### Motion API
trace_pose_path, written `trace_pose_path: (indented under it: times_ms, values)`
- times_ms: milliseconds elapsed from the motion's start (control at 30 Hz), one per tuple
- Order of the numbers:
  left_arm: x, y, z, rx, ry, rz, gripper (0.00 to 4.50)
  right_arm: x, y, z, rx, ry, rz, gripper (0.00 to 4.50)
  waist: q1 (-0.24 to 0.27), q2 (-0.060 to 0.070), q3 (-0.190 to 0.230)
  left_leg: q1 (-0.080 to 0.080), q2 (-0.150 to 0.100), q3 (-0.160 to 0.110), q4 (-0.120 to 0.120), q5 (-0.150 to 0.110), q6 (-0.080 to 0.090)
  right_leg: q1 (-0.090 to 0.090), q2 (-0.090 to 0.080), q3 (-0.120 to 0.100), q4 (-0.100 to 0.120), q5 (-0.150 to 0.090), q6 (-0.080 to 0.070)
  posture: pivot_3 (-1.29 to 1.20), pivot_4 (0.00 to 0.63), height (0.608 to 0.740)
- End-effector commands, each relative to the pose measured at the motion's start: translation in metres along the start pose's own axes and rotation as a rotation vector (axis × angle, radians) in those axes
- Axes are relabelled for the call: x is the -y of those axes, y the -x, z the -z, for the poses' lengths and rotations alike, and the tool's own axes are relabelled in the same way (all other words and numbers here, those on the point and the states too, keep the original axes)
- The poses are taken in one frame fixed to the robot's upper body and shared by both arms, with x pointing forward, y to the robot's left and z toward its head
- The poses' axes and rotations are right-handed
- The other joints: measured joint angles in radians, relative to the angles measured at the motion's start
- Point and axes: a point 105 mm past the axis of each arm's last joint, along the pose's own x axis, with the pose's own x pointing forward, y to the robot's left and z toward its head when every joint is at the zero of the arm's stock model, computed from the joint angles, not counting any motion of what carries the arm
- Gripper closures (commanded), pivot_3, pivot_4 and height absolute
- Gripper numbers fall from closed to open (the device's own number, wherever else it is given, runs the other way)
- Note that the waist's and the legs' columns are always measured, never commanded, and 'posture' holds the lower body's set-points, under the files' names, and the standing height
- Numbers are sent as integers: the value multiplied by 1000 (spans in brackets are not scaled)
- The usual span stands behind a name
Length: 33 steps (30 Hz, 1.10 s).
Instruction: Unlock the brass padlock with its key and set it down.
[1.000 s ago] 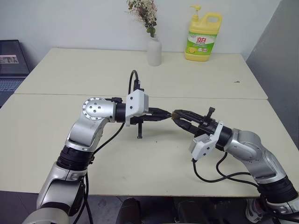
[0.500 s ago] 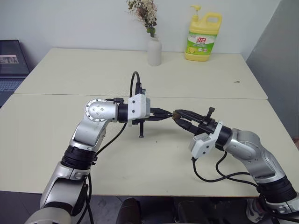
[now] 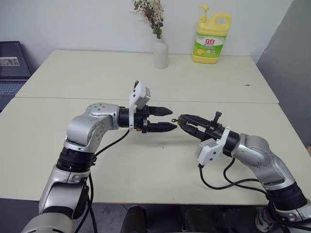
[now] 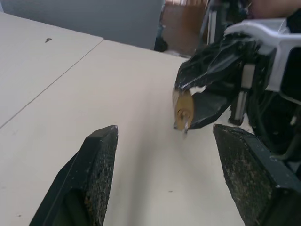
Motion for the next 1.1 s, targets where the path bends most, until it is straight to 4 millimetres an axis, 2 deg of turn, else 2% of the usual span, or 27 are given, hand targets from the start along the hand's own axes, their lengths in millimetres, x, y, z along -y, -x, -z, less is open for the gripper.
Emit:
trace_pose_path:
  times_ms: [33,200,567,733,933,1100]
  values:
    - [5,-1,-15,29,-24,2,1227,10,-2,-9,45,21,34,3558,0,0,0,0,0,0,0,0,0,0,0,0,0,0,0,0,150,740]
    - [1,-6,-8,0,-26,-26,1227,10,-2,-10,49,20,34,3558,0,0,0,0,0,0,0,0,0,0,0,0,0,0,0,0,150,740]
    - [2,-10,-8,6,-16,-16,1227,11,-4,-12,55,22,36,3558,0,0,0,0,0,0,0,0,0,0,0,0,0,0,0,0,150,740]
    - [3,-12,-7,8,-9,-6,2413,11,-5,-13,62,25,36,3558,0,0,0,0,0,0,0,0,0,0,0,0,0,0,0,0,150,740]
    - [4,-13,-6,10,-11,2,4337,12,-6,-14,67,26,39,3558,0,0,0,0,0,0,0,0,0,0,0,0,0,0,0,0,150,740]
    - [5,-14,-6,11,-13,5,4344,13,-7,-15,70,19,46,3558,0,0,0,0,0,0,0,0,0,0,0,0,0,0,0,0,150,740]
